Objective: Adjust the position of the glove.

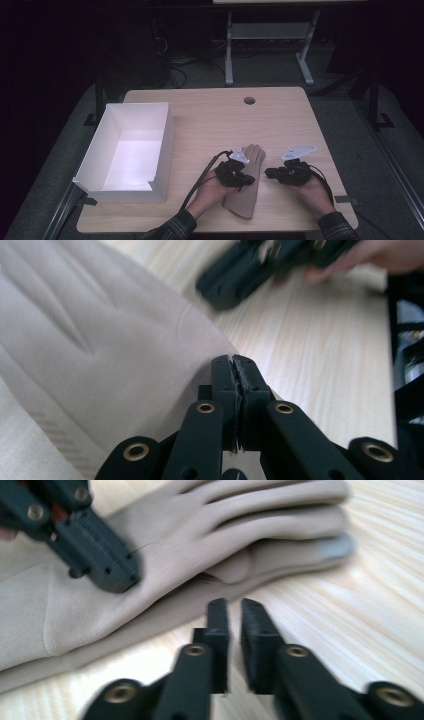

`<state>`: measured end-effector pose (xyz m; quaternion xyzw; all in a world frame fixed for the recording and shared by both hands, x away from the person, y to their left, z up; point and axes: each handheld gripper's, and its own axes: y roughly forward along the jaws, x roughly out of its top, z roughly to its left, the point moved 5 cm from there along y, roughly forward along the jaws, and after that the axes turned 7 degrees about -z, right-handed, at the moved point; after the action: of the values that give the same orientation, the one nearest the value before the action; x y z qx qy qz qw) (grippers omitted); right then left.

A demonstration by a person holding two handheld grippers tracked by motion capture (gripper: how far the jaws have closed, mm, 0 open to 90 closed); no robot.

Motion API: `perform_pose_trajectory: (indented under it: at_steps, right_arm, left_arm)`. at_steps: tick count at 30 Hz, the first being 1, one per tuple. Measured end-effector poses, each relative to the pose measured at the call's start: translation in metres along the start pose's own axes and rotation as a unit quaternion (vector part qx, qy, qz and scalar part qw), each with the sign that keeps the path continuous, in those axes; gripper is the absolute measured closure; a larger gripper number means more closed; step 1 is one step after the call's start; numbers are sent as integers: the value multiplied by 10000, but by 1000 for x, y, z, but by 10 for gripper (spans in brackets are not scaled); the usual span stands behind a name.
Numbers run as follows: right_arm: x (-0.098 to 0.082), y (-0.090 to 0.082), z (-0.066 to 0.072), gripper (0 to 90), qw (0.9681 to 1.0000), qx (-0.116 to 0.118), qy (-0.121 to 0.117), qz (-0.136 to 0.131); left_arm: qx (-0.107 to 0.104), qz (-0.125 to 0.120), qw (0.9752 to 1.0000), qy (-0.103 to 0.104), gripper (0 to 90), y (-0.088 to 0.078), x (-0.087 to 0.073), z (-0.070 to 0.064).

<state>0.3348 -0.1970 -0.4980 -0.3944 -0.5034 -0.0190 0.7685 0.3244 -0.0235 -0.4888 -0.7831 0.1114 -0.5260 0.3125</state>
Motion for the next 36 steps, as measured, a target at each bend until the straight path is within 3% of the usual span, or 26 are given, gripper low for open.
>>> perform_pose_trajectory:
  at_steps: [2, 4, 5, 6, 8, 11, 12, 17, 20, 28, 36]
  right_arm:
    - [-1, -2, -2, 714, 9999, -73, 87, -9]
    - [-3, -8, -12, 547, 9994, -305, 154, -94]
    - [-3, -8, -12, 547, 9994, -305, 154, -94]
    - [-6, -12, -17, 449, 9986, -436, 284, -124]
    - [-7, -13, -19, 406, 9982, -483, 331, -136]
    - [-13, -16, -31, 298, 9960, -838, 260, -168]
    - [-14, -17, -32, 288, 9957, -878, 256, -160]
    - [-18, -19, -43, 245, 9940, -1023, 342, -158]
    - [-21, -18, -45, 230, 9932, -1092, 370, -129]
    - [-21, -16, -45, 192, 9931, -1132, 278, -157]
    - [-23, -12, -41, 140, 9924, -1228, 49, -103]
  left_arm:
    - [-5, -12, 10000, -26, 874, 0, 0, -1]
    - [-24, -86, 10000, 41, 861, -5, 3, -7]
    - [-24, -86, 10000, 41, 861, -5, 3, -7]
    - [-66, -115, 9999, 75, 861, -7, 5, -11]
    - [-143, -147, 9997, 125, 861, -10, 5, -19]
    - [-245, -77, 9995, 180, 860, -9, 0, -28]
    - [-242, 116, 9993, 263, 860, -6, -8, -31]
    - [-244, 261, 9991, 213, 875, -6, -18, -29]
    - [-44, 390, 9985, 376, 876, -15, -24, -24]
    - [71, 325, 9993, 146, 872, -35, -37, -14]
    - [319, 440, 9983, 218, 867, -56, -48, -3]
